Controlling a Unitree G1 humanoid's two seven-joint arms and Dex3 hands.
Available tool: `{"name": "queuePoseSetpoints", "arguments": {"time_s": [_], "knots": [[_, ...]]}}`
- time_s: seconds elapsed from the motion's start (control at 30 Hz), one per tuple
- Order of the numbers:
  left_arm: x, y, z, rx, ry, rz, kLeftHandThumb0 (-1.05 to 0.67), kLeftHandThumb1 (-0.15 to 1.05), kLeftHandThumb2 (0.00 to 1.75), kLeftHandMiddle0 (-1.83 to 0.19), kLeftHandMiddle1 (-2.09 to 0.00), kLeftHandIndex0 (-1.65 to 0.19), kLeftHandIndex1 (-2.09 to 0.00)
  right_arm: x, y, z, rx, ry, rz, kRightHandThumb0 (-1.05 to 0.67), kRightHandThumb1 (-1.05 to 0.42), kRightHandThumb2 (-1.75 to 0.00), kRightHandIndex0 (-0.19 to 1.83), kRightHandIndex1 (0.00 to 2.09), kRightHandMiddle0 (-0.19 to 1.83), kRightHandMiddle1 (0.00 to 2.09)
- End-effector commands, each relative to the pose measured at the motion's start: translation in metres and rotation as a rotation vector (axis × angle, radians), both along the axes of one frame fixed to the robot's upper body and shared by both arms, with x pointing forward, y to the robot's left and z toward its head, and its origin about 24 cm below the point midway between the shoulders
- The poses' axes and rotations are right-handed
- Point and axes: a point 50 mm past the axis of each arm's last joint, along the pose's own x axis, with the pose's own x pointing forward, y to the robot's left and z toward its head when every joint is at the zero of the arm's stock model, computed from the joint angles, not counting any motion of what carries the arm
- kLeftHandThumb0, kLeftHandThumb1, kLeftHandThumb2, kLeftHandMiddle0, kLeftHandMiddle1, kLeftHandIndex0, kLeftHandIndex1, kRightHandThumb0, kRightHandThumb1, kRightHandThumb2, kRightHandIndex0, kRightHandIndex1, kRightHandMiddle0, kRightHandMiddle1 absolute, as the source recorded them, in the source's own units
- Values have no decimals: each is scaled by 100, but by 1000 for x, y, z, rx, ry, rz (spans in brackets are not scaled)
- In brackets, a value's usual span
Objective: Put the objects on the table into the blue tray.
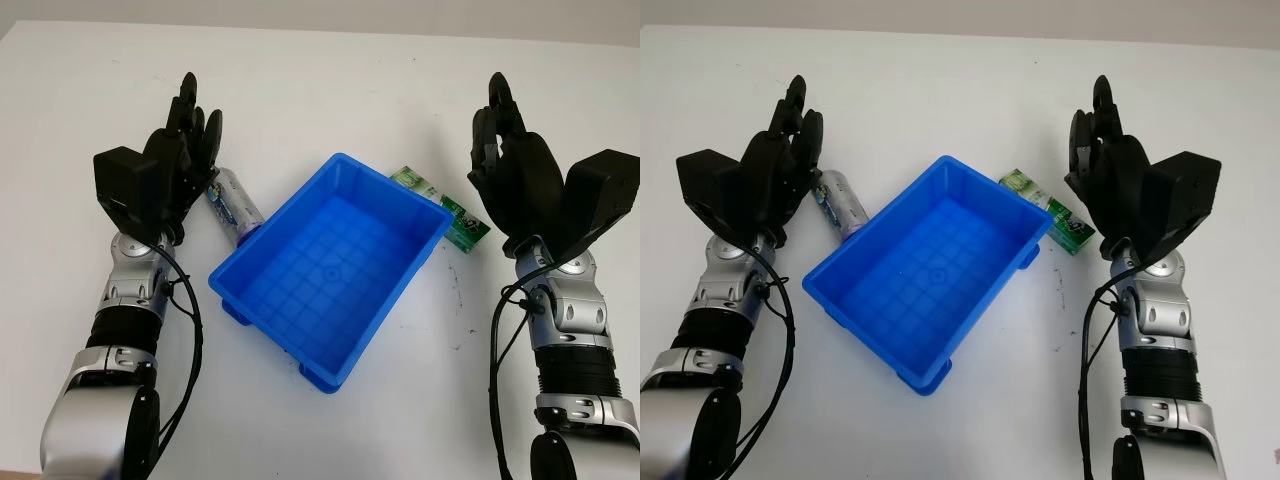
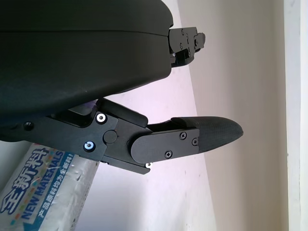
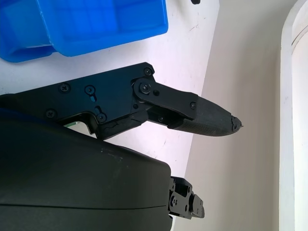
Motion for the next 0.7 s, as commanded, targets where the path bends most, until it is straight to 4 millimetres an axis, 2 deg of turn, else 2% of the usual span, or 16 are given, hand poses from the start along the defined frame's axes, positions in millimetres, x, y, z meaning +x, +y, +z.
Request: {"name": "queuePoseSetpoints", "arguments": {"time_s": [0.0,0.2,0.3,0.37,0.47,0.53,0.67], "knots": [[0,3,7,2,-23,5,-76,105,53,11,-6,12,-6,-2,0,0,-3,-5,-2,-72,-105,-70,-19,0,-19,0],[0,1,6,4,-25,-8,-74,105,54,11,-6,12,-6,1,0,2,-20,3,-6,-72,-105,-69,-19,0,-19,0],[1,0,5,13,-14,-7,-74,105,55,11,-6,12,-6,1,-5,8,-23,13,-24,-65,-105,-64,-19,0,-19,0],[2,0,5,21,-4,3,-76,105,55,10,-6,11,-6,0,-10,19,-114,-5,-59,-59,-105,-58,-18,1,-18,1],[2,1,5,-2,0,5,-76,105,54,10,-6,10,-6,-2,-19,41,-279,-40,-129,-55,-105,-38,-3,9,-4,8],[1,1,4,-6,-4,4,-76,105,53,10,-6,10,-6,-4,-23,57,-391,-55,-170,-59,-105,-21,9,13,10,13],[0,2,3,8,-17,-12,-75,105,55,12,-5,13,-5,-9,-30,86,-551,-72,-177,-57,-98,-7,20,17,19,16]]}}
